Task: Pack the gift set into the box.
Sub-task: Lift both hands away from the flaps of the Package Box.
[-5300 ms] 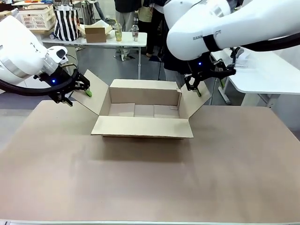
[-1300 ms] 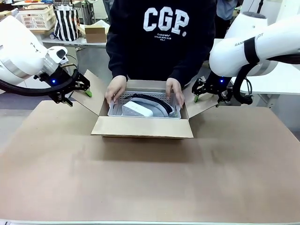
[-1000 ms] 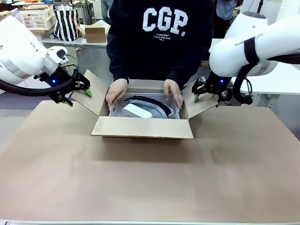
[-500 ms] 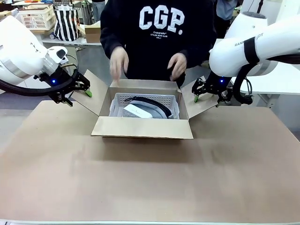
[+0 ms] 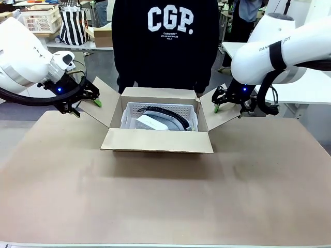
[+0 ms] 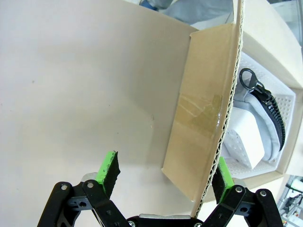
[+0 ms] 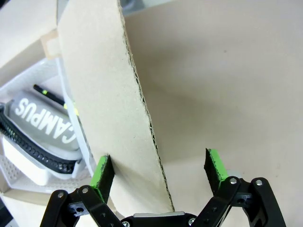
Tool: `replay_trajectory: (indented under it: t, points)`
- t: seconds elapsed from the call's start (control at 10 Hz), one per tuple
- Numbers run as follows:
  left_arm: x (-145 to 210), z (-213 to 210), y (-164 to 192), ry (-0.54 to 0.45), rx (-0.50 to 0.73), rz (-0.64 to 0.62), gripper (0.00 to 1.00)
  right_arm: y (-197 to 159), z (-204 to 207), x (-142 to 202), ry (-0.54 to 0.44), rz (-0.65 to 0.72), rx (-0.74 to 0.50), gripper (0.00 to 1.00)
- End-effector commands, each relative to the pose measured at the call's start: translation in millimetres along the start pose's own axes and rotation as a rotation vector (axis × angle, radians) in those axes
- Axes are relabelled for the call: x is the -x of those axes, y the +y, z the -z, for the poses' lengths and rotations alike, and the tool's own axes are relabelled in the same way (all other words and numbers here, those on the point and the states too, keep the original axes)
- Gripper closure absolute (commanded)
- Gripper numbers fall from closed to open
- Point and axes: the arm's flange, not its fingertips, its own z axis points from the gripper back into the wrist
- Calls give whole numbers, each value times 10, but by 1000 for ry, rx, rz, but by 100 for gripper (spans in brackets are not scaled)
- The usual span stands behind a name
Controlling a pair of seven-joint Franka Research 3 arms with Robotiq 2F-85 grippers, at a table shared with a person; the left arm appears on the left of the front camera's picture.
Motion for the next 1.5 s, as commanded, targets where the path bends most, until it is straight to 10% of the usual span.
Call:
replay_trajectory:
  t: [0.0,1.4]
  points:
    - [16,7,-11,-4,-18,-6,0,49,-6,-17,-6,21,23,0]
    - [16,7,-11,-4,-18,-6,0,49,-6,-17,-6,21,23,0]
